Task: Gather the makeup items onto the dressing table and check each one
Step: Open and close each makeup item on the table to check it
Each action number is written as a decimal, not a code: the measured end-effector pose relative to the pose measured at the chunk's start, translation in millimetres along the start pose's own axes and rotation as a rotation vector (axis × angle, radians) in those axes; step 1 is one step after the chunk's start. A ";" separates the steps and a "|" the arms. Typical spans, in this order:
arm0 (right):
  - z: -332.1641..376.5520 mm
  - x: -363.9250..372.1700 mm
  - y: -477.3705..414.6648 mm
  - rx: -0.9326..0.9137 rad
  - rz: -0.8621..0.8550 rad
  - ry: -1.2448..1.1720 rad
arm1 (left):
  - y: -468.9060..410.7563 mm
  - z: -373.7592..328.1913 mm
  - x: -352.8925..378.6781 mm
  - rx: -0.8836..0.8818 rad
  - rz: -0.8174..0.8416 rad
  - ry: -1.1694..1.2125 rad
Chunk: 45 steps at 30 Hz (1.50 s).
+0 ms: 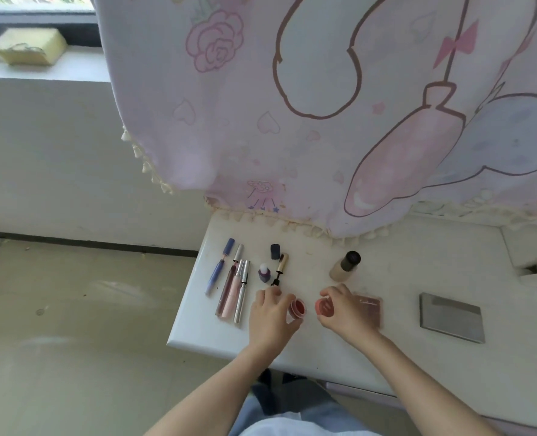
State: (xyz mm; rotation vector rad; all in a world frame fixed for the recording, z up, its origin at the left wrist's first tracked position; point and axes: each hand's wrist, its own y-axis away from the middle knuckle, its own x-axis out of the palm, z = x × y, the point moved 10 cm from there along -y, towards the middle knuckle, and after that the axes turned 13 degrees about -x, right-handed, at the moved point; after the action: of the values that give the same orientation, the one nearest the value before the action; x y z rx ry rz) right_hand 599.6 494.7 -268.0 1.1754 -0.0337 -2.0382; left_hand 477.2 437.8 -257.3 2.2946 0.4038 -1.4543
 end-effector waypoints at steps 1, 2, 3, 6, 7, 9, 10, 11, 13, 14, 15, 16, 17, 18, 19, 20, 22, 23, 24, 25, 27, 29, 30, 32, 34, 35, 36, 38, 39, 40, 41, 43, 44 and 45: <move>-1.8 3.1 -2.1 -0.008 0.023 0.045 | -0.8 1.2 2.9 0.000 -0.029 -0.024; -3.8 5.6 -4.2 -0.013 0.035 0.078 | -1.2 2.1 5.2 0.001 -0.059 -0.028; -5.5 7.4 -5.3 -0.017 0.041 0.103 | -1.3 2.9 5.9 -0.006 -0.080 -0.023; -8.4 15.3 -7.4 -0.040 0.066 0.167 | -1.2 5.1 10.8 -0.031 -0.107 -0.039; -7.9 17.6 -7.8 -0.049 0.075 0.190 | -0.9 5.8 11.9 -0.039 -0.110 -0.052; -3.5 20.6 -9.2 -0.076 0.079 0.240 | -0.2 7.6 12.7 -0.051 -0.130 -0.064; -0.6 21.6 -10.2 -0.092 0.077 0.260 | -0.1 8.0 12.2 -0.053 -0.142 -0.067; 2.6 22.4 -10.9 -0.107 0.078 0.276 | -0.2 8.3 11.5 -0.058 -0.149 -0.072; 8.0 23.8 -11.9 -0.131 0.081 0.299 | -0.5 8.1 10.6 -0.067 -0.168 -0.094; 9.1 24.8 -12.3 -0.139 0.084 0.307 | -0.6 7.3 10.2 -0.070 -0.176 -0.113; 9.7 25.8 -12.5 -0.144 0.088 0.314 | -0.4 6.8 10.0 -0.072 -0.181 -0.132; 9.4 27.3 -12.9 -0.149 0.096 0.321 | -0.3 6.3 9.8 -0.072 -0.185 -0.150; 8.9 28.1 -13.1 -0.152 0.104 0.330 | -0.1 6.4 9.8 -0.073 -0.187 -0.164; 8.4 28.9 -12.9 -0.156 0.111 0.338 | 0.4 6.6 9.8 -0.075 -0.185 -0.172; 7.7 29.5 -12.0 -0.157 0.117 0.335 | 0.7 6.9 9.6 -0.077 -0.181 -0.174; 6.8 28.8 -11.0 -0.157 0.115 0.318 | 1.0 6.9 9.0 -0.075 -0.180 -0.173; 5.1 23.8 -6.4 -0.160 0.076 0.277 | 2.1 4.8 6.0 -0.061 -0.188 -0.178; 5.0 18.4 -3.2 -0.170 0.031 0.249 | 3.1 3.1 3.8 -0.051 -0.194 -0.179; 4.7 11.8 1.3 -0.183 -0.023 0.222 | 4.3 1.4 1.4 -0.038 -0.202 -0.175; 2.9 5.2 6.8 -0.182 -0.063 0.201 | 5.9 -0.7 -1.1 -0.024 -0.206 -0.167; -4.2 -8.4 18.6 -0.142 -0.117 0.176 | 9.0 -3.7 -5.1 0.000 -0.209 -0.148; -11.1 -29.4 30.4 -0.098 -0.226 0.130 | 11.2 -5.4 -8.1 0.014 -0.204 -0.129; -13.2 -43.2 35.9 -0.070 -0.293 0.106 | 11.6 -6.1 -9.0 0.020 -0.196 -0.120; -14.1 -73.4 44.3 -0.018 -0.439 0.057 | 10.6 -9.3 -10.5 0.035 -0.168 -0.115; -9.5 -101.2 45.5 0.005 -0.554 -0.002 | 7.6 -16.3 -16.0 0.058 -0.159 -0.107; -6.0 -111.0 41.9 0.013 -0.565 -0.025 | 4.8 -20.0 -20.5 0.064 -0.159 -0.091; -1.8 -116.8 34.9 0.020 -0.538 -0.035 | 1.5 -23.8 -25.7 0.074 -0.175 -0.075; 7.3 -117.9 17.7 0.027 -0.416 0.000 | -4.9 -32.7 -35.4 0.108 -0.199 -0.035; 9.3 -114.5 9.6 0.034 -0.347 0.034 | -7.7 -37.0 -39.3 0.127 -0.202 -0.019; 9.3 -110.3 2.4 0.045 -0.288 0.072 | -10.3 -41.1 -42.7 0.143 -0.202 -0.017; 8.1 -106.1 -3.6 0.055 -0.243 0.109 | -12.7 -44.9 -46.1 0.156 -0.195 -0.023; 7.0 -101.4 -12.0 0.054 -0.195 0.160 | -16.8 -49.7 -51.5 0.163 -0.178 -0.025; 8.2 -101.5 -12.9 0.052 -0.189 0.173 | -18.6 -49.7 -52.1 0.154 -0.162 -0.018; 9.6 -102.9 -12.6 0.047 -0.193 0.181 | -19.9 -49.4 -52.1 0.143 -0.129 -0.012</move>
State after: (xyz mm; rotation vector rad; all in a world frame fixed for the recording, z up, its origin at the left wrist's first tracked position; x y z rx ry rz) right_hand 613.6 564.9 -192.3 1.4364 0.1257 -2.0962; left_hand 485.8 477.0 -194.5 2.4096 0.4658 -1.6059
